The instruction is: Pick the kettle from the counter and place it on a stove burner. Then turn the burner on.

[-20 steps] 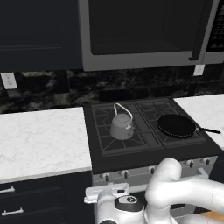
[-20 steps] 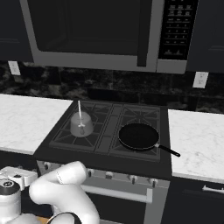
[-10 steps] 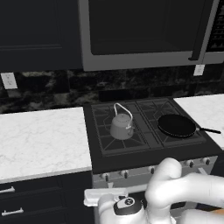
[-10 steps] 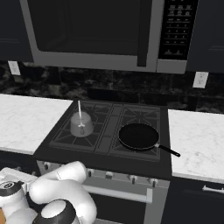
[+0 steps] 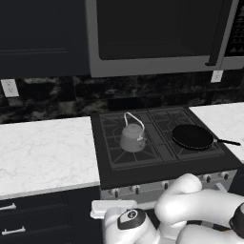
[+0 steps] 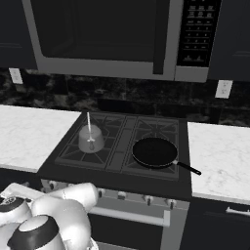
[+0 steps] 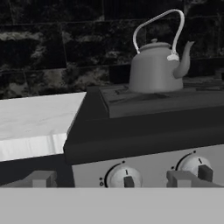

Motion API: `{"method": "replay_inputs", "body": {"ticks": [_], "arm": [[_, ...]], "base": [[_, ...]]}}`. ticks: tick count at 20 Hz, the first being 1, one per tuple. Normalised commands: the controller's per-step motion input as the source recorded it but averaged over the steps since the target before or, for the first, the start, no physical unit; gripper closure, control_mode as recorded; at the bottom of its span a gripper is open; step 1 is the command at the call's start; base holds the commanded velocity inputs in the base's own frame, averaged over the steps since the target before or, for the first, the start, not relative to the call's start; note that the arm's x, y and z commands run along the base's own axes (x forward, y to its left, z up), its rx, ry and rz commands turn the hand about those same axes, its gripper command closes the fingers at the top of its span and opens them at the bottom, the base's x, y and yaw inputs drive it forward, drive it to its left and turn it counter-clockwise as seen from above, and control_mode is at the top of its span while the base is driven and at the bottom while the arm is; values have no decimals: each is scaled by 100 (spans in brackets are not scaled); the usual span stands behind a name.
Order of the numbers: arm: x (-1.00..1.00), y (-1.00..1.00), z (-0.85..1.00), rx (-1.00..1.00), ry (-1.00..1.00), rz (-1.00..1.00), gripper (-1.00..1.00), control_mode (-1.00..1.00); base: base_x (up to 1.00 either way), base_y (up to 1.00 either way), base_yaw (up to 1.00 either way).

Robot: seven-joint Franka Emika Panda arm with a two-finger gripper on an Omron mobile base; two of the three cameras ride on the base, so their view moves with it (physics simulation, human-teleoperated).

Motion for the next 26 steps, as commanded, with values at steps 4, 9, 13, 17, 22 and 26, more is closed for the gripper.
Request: {"method": "replay_inputs", "body": {"ticks": [4,9,13,17,22,26], "arm": [[7,-52,-3,0,0,4,-100,-100],[16,-82,-5,3,0,0,-100,-100],[28,-68,0,9,0,0,-100,-100],[67,-19,0,6,0,3,-100,-100],[72,-10,0,1,0,4,-100,-100],[16,-74,-43,0,0,10,-100,-100]], "base": [[0,0,0],[0,0,0],[0,0,0],[0,0,0],[0,0,0],[0,0,0]]}}
